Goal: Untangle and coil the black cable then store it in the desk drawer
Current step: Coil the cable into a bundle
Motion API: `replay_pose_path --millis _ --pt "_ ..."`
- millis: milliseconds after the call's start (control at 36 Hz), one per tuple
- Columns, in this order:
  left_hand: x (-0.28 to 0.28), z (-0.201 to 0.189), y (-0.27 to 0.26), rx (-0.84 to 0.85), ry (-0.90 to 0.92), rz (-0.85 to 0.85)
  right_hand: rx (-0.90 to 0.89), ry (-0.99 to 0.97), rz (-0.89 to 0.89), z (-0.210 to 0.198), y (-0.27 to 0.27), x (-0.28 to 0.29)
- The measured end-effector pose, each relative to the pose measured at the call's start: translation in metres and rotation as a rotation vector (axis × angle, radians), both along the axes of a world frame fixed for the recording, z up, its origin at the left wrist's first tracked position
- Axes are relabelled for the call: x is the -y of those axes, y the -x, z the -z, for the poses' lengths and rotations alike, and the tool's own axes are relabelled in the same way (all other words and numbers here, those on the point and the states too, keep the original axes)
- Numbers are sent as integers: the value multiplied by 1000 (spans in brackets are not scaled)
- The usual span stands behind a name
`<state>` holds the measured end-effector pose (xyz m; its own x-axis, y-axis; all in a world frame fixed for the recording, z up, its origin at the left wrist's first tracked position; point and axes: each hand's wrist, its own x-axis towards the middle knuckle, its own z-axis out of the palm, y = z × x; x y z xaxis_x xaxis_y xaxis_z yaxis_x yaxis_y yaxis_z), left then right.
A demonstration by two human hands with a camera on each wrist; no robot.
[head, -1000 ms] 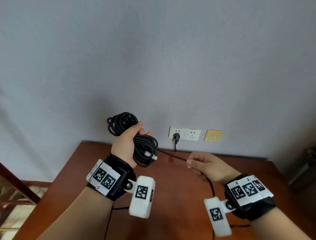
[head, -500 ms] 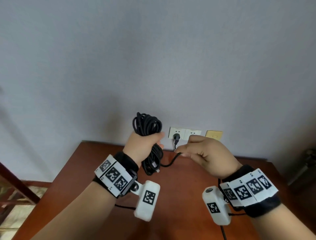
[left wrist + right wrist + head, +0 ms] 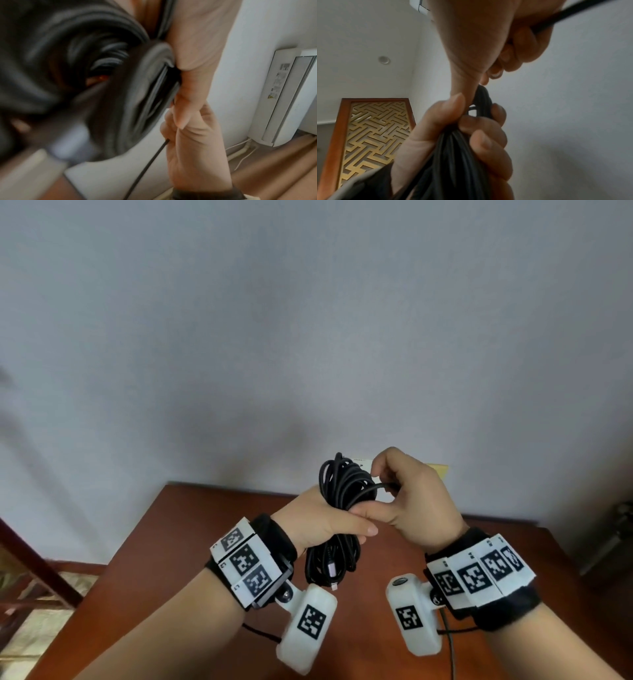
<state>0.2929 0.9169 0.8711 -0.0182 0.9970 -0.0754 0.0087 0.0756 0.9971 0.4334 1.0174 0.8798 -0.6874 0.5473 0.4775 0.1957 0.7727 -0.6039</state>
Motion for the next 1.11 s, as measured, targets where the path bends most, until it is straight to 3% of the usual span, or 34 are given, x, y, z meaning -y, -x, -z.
replay_pose_path --millis 111,222,361,500,667,806,1111 --pt "1 5 -1 62 -33 -96 -80 115 -90 4 -3 -4" --pt "0 10 3 358 -5 -310 -121 285 -70 11 -15 -7" --pt "-6 13 14 578 -46 -507 -44 436 -85 31 -27 -6" --pt "-10 13 15 676 -58 -568 18 629 -151 31 -22 10" --pt "-5 10 4 557 16 -457 -58 284 32 27 -10 4" --pt "-6 11 -4 666 67 -294 119 25 -79 24 -2 4" --pt "-5 12 -4 711 46 -324 182 -44 -249 23 -7 6"
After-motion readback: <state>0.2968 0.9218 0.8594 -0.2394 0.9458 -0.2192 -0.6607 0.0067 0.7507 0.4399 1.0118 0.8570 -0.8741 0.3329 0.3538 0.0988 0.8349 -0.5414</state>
